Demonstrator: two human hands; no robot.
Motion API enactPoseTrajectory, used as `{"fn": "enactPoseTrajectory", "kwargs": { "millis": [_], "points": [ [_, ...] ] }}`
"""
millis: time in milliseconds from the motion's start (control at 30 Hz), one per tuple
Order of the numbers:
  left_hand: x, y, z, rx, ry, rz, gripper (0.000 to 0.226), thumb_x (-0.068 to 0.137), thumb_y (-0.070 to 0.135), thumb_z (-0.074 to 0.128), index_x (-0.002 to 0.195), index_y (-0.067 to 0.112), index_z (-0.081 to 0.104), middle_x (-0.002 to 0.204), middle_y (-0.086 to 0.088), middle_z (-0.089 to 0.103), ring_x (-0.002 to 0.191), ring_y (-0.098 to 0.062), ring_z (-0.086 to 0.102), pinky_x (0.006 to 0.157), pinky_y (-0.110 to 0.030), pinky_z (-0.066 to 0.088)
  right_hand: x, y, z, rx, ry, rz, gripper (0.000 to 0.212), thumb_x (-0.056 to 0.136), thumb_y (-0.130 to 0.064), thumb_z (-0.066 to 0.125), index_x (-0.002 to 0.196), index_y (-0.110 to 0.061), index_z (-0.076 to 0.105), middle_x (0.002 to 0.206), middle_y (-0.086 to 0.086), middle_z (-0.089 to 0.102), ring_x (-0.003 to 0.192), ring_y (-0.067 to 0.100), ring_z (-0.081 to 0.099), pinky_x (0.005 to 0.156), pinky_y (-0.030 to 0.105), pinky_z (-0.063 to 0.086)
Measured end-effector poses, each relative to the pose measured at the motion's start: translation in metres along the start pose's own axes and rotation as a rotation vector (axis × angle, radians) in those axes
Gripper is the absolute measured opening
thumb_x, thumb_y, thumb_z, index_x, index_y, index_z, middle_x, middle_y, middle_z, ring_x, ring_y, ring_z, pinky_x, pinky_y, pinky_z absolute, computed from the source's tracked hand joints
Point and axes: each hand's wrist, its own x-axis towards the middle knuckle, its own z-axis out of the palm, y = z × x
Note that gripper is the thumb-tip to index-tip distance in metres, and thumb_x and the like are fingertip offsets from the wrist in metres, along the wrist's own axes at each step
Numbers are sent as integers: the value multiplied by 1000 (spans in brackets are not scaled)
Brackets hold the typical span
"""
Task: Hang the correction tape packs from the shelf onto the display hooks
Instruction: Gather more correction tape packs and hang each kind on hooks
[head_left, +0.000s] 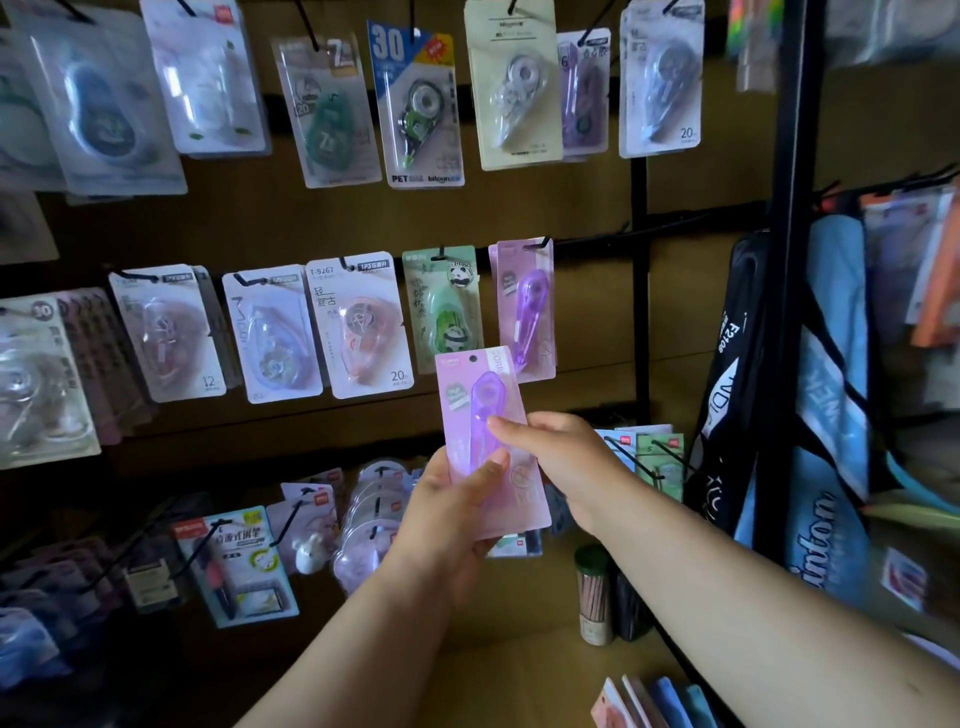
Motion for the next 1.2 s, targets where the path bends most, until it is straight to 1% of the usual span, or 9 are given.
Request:
{"fn": "enactPoseTrajectory", "kwargs": {
  "millis": [67,167,267,300,400,500,633,1033,1200],
  "points": [
    [-3,3,4,16,-3,10,24,93,12,61,117,13,62,81,-5,72,48,-6,62,35,-16,41,-4,-5,-1,15,-1,-15,23,80,-35,73,89,-13,75,86,5,76,82,22,72,75,35,55],
    [-7,8,8,25,-31,7,23,92,11,62,115,10,63,78,-4,73,48,-7,63,37,-17,44,-10,-12,-2,33,36,-38,21,81,-29,73,90,-10,74,87,9,76,82,25,72,78,39,56],
    [-10,10,7,26,-36,-33,21,90,15,66,111,11,66,94,-9,76,72,-17,72,53,-24,54,-13,-22,-9,104,87,-87,17,82,-23,72,91,-8,73,88,10,76,81,25,72,79,41,57],
    [-11,10,5,33,-26,-50,17,90,17,66,107,11,66,93,-8,76,75,-18,73,56,-25,56,-13,-27,-12,129,108,-104,14,83,-22,71,89,-9,73,89,9,76,82,24,72,79,39,58],
    [-15,10,1,39,0,-87,8,92,20,64,94,12,64,75,-1,73,67,-13,72,53,-23,55,-10,-43,-24,156,163,-177,7,85,-20,70,82,-14,72,89,7,75,82,21,71,79,33,54],
    [-16,12,-4,26,16,-89,6,93,18,61,90,13,63,69,1,70,60,-11,69,50,-21,54,-4,-59,-33,145,201,-217,11,85,-22,70,78,-15,71,88,6,76,86,23,70,83,35,52],
    [-16,14,-9,22,35,-84,8,94,16,59,91,10,62,68,-2,68,58,-13,66,51,-24,52,6,-77,-45,127,227,-222,14,85,-27,69,83,-13,71,91,9,75,92,29,70,91,46,51],
    [-6,0,-25,161,101,-106,9,92,14,65,93,5,64,68,-5,69,57,-15,64,51,-26,52,36,-82,-49,73,276,-135,19,82,-35,71,83,-16,69,97,7,73,99,29,67,97,48,50],
    [2,-12,-33,191,123,-123,7,91,13,67,90,6,65,68,-6,69,54,-12,63,49,-23,51,58,-75,-44,37,286,-80,33,82,-38,71,99,-10,68,105,10,71,100,29,66,96,49,50]
  ]
}}
